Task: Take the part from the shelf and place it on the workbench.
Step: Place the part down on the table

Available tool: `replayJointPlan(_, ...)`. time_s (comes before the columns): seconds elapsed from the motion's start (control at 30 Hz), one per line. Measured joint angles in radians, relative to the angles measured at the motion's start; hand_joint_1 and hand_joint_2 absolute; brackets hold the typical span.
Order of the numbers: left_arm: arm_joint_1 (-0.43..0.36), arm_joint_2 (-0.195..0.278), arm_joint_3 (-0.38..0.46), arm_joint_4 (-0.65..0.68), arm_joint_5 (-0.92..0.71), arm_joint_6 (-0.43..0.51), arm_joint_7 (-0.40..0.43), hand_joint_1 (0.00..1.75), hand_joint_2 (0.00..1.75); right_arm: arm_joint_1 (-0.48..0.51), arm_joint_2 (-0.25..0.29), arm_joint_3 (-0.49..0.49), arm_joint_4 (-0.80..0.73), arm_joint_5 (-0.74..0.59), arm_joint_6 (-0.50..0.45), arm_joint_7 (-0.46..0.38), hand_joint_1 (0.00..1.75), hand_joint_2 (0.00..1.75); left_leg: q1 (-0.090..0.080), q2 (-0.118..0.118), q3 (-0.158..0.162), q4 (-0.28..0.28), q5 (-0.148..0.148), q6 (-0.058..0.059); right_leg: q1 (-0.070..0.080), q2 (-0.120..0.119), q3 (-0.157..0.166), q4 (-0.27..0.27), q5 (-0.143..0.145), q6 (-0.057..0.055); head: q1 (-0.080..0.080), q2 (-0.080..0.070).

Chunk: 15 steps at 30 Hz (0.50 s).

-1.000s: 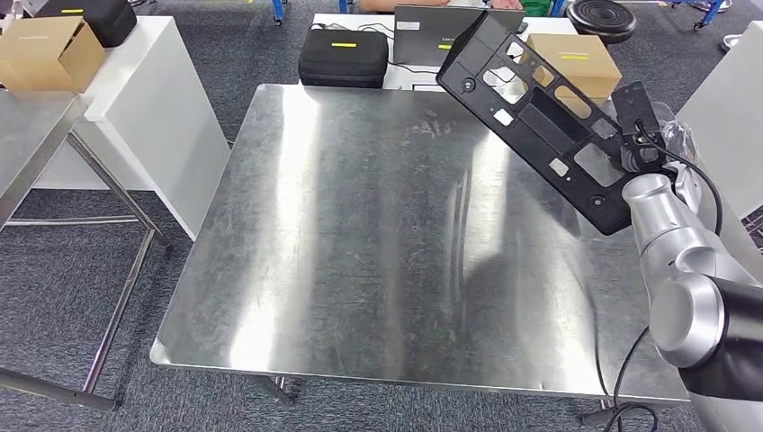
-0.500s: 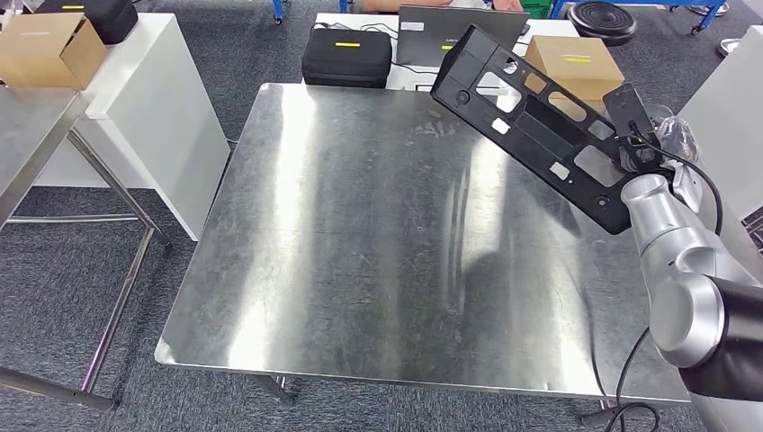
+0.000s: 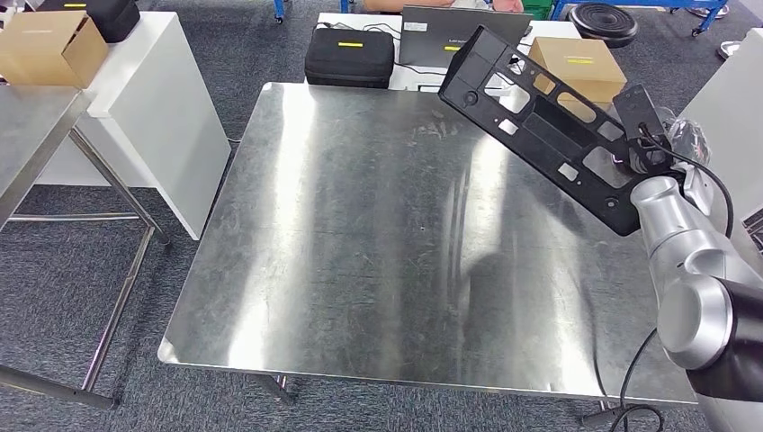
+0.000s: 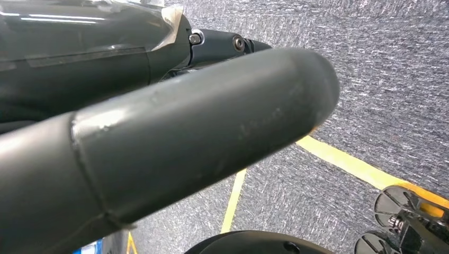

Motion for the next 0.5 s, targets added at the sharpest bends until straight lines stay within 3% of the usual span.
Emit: replayJointPlan(0.5,-0.001,0.000,0.011,0.000,0.003,0.018,-0.004,0.00,0.00,0.010,0.013,-0.001,0.000,0.047,-0.048,0.014,1.75,1.75,0.000,0.000,0.000,0.000,0.000,0.000,0.000,-0.001,0.001,0.000,0.000,0.000,0.000,0.000)
